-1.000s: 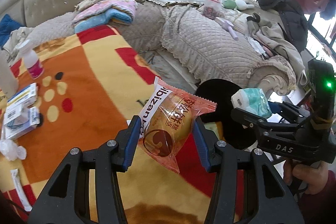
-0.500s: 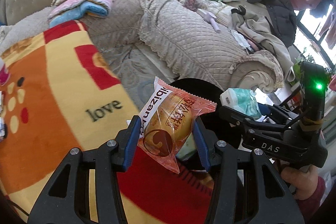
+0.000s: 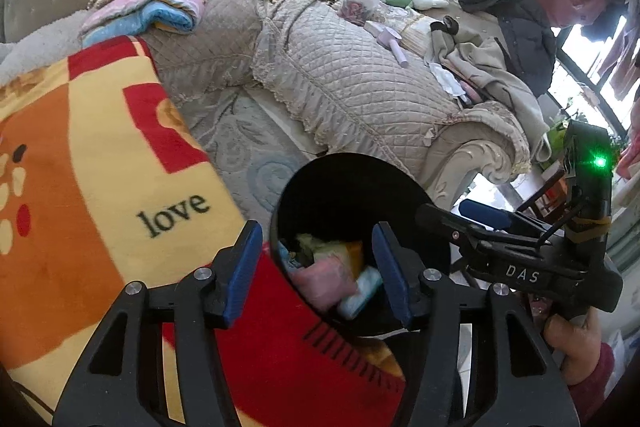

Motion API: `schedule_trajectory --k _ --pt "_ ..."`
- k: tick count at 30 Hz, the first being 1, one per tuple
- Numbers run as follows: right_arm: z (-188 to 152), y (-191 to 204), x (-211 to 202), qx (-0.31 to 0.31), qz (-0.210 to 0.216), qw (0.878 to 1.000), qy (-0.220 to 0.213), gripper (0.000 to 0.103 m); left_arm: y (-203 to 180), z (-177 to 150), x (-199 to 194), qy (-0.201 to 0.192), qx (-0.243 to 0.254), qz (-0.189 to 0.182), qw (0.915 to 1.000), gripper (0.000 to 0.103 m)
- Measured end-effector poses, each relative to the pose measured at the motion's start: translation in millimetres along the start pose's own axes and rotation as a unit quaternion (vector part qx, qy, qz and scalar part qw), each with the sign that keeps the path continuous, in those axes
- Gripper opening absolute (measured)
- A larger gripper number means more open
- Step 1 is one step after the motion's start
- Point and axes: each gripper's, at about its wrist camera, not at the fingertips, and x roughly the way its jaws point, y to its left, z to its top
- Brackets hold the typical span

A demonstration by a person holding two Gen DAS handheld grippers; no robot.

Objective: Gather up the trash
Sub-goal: 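Open both tools to drop the tissue pack and bread packet, then bring both open tools back to the remaining trash on the blanket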

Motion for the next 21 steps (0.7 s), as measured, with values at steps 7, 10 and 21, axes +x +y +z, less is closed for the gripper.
schedule_trajectory --k 7,10,21 --pt "-9 24 5 -0.039 -0.005 0.999 0.008 0.085 14 -7 -9 -0.002 -0.005 0.043 0.9991 0.056" --pt "-11 32 5 -0.048 -0.004 0.999 0.009 0.085 21 -11 -16 -0.006 -0.005 0.058 0.9983 0.056" --pt "-17 93 1 -0.102 0.026 0.994 0.004 0.085 68 -36 -58 -0.017 -0.041 0.118 0.9920 0.056"
